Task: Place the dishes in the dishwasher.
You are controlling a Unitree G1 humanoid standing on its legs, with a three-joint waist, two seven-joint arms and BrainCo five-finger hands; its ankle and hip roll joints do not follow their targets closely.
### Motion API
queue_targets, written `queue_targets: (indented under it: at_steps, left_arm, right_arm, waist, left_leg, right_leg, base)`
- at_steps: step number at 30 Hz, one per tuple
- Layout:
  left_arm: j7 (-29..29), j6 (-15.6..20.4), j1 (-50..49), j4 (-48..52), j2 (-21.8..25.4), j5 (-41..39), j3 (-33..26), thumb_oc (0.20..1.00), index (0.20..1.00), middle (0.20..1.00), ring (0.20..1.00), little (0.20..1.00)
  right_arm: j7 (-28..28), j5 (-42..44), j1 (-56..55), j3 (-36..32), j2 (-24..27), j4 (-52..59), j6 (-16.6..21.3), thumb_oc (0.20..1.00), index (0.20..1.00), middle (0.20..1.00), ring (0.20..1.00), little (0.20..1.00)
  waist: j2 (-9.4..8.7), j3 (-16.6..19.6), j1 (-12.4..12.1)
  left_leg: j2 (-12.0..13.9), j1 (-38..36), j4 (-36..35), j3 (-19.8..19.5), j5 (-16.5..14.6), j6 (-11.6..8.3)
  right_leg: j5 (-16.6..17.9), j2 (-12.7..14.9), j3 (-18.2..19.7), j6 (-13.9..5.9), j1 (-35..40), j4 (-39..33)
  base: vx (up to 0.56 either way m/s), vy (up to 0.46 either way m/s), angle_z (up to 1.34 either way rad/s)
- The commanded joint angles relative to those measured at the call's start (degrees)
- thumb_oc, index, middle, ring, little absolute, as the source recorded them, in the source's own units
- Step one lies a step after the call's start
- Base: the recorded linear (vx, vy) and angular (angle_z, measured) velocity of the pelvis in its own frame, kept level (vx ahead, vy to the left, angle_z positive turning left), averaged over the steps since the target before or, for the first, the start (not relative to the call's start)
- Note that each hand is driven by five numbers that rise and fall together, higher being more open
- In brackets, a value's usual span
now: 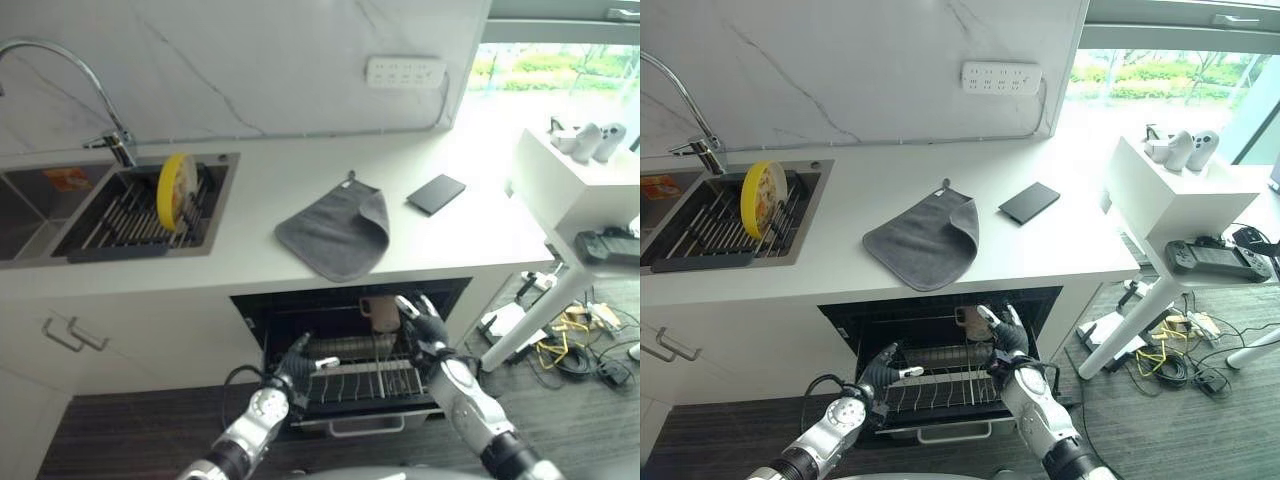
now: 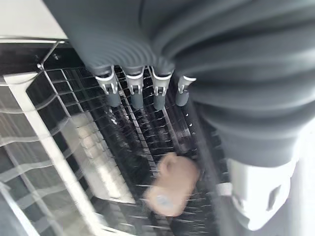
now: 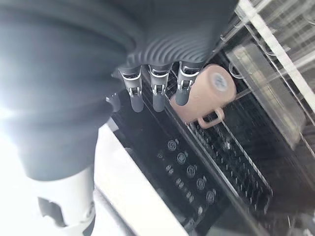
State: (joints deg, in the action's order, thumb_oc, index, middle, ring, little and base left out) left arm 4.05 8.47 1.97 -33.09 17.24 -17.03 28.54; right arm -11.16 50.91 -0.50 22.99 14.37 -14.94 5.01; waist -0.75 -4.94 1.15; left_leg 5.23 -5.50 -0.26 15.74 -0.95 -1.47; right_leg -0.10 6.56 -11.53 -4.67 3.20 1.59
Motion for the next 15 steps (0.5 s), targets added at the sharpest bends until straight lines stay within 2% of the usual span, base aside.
queue_targets:
  at_steps: [1, 4, 6, 9, 10, 11, 14, 15]
  left_arm:
    - [-9.54, 0.00, 2.13, 5.81, 1.59, -11.71, -2.79, 1.000, 1.000, 1.000, 1.000, 1.000]
    - [-12.63, -0.16, -0.28, 10.84, 2.24, -16.07, -5.57, 1.000, 1.000, 1.000, 1.000, 1.000]
    - [-16.24, 1.58, -2.08, 15.53, 3.03, -19.67, -8.35, 1.000, 1.000, 1.000, 1.000, 1.000]
    - [-20.40, 3.05, -5.20, 23.80, 5.06, -19.00, -11.42, 1.000, 1.000, 1.000, 1.000, 1.000]
    - [-20.69, 3.11, -6.03, 26.60, 5.90, -19.15, -12.29, 1.000, 1.000, 1.000, 1.000, 1.000]
    - [-20.31, 4.74, -7.35, 30.12, 7.24, -16.86, -13.92, 1.000, 1.000, 1.000, 1.000, 1.000]
    - [-19.10, 4.44, -8.04, 36.35, 9.48, -15.97, -16.23, 1.000, 1.000, 1.000, 1.000, 1.000]
    - [-18.96, 5.56, -8.32, 37.95, 10.04, -15.30, -17.10, 1.000, 1.000, 1.000, 1.000, 1.000]
  right_arm:
    - [5.58, 3.77, 3.27, -4.73, -0.26, 5.74, 2.89, 1.000, 1.000, 1.000, 1.000, 1.000]
    - [6.37, 1.04, 1.60, -6.48, 0.76, 8.90, 2.46, 1.000, 1.000, 1.000, 1.000, 1.000]
    - [9.74, 0.53, 0.67, -7.28, 1.51, 12.55, 4.82, 1.000, 1.000, 1.000, 1.000, 1.000]
    - [12.56, -2.74, -1.04, -9.15, 3.36, 19.27, 6.24, 1.000, 1.000, 1.000, 1.000, 1.000]
    - [13.81, -3.59, -1.41, -9.75, 4.15, 20.76, 7.27, 1.000, 1.000, 1.000, 1.000, 1.000]
    - [15.86, -4.87, -2.36, -10.88, 5.97, 23.48, 9.18, 1.000, 1.000, 1.000, 1.000, 1.000]
    - [17.07, -5.14, -3.03, -12.81, 7.77, 28.14, 10.01, 1.000, 1.000, 1.000, 1.000, 1.000]
    - [17.69, -5.17, -3.17, -13.40, 8.36, 29.24, 10.66, 1.000, 1.000, 1.000, 1.000, 1.000]
  waist:
    - [-0.18, -2.21, 0.41]
    - [-0.05, -2.18, 0.34]
    - [0.04, -2.21, 0.10]
    - [0.08, -2.08, -0.46]
    - [0.09, -2.07, -0.58]
    - [0.08, -1.95, -0.76]
    - [0.07, -1.77, -1.03]
    - [0.07, -1.69, -1.12]
  left_leg:
    - [0.25, -0.39, -1.46, -3.16, 2.18, 0.14]
    - [0.13, -0.74, -2.18, -2.84, 2.46, -0.03]
    - [-0.08, -0.94, -2.72, -2.76, 2.36, -0.05]
    - [-0.27, -1.01, -3.11, -2.78, 2.44, 0.08]
    - [-0.32, -1.08, -3.25, -2.78, 2.42, 0.10]
    - [-0.44, -1.18, -3.39, -2.86, 2.37, 0.12]
    - [-0.69, -1.39, -3.72, -3.34, 2.17, 0.24]
    - [-0.77, -1.43, -3.76, -3.47, 2.12, 0.28]
  right_leg:
    - [2.00, 1.40, -1.38, -0.45, 1.14, -0.84]
    - [3.43, 1.77, -1.80, -0.92, 1.44, -2.90]
    - [3.89, 1.78, -1.90, -1.09, 1.77, -3.95]
    - [4.30, 2.03, -2.56, -1.45, 1.95, -4.33]
    - [4.32, 2.08, -2.70, -1.51, 2.09, -4.51]
    - [4.35, 2.17, -2.95, -1.68, 2.32, -4.83]
    - [4.20, 2.18, -3.04, -1.80, 2.67, -5.13]
    - [4.16, 2.22, -3.16, -1.86, 2.83, -5.25]
  base:
    - [0.00, 0.000, 0.00]
    - [0.00, 0.000, 0.00]
    - [0.01, 0.004, -0.02]
    - [0.04, 0.008, -0.01]
    - [0.05, 0.017, 0.08]
    - [0.04, 0.014, 0.06]
    - [0.03, 0.001, 0.05]
    - [0.02, -0.008, 0.05]
